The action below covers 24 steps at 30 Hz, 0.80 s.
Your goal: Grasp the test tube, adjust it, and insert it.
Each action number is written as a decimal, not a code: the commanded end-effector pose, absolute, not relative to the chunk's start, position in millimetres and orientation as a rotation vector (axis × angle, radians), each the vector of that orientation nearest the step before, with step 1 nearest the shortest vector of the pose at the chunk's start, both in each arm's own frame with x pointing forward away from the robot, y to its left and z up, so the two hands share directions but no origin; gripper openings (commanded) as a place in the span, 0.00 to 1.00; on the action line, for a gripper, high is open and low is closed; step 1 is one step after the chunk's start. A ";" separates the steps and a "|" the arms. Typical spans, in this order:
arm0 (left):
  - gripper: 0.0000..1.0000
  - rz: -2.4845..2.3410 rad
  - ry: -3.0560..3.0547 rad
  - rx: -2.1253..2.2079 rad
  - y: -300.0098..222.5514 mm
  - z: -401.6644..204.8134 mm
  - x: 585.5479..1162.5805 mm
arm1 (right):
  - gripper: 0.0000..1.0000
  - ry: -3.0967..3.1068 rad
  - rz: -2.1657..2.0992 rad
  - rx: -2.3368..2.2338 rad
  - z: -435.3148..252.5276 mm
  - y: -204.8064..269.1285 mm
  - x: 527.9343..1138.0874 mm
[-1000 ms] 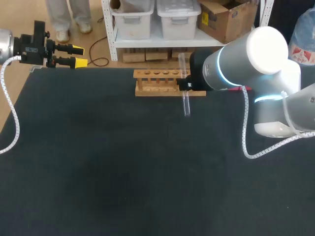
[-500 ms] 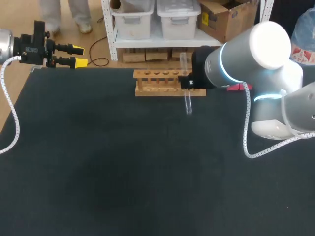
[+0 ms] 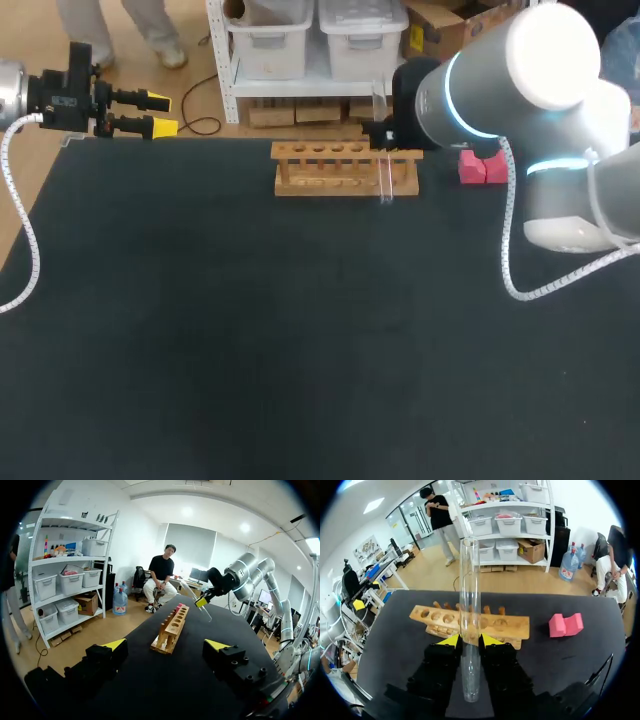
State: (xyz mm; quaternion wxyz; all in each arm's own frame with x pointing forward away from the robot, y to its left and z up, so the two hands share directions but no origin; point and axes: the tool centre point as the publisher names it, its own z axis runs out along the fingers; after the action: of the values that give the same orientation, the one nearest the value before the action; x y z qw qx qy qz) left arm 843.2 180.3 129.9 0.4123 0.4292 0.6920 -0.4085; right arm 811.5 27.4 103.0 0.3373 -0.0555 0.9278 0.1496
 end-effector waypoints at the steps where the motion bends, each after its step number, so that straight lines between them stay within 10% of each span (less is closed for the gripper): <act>1: 1.00 -1.028 1.736 1.080 180.7 128.9 843.4 | 0.00 1.930 0.298 -0.011 115.6 24.4 802.4; 24: 1.00 -1.028 1.736 1.080 180.7 128.9 843.4 | 0.00 1.439 0.262 0.029 172.1 18.2 846.7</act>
State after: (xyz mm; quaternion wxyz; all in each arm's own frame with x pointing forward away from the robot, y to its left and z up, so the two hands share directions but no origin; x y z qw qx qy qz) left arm 843.2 180.3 129.9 0.4123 0.4292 0.6920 -0.4085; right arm 850.4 19.0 171.6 0.4379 -0.0326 0.8908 0.1171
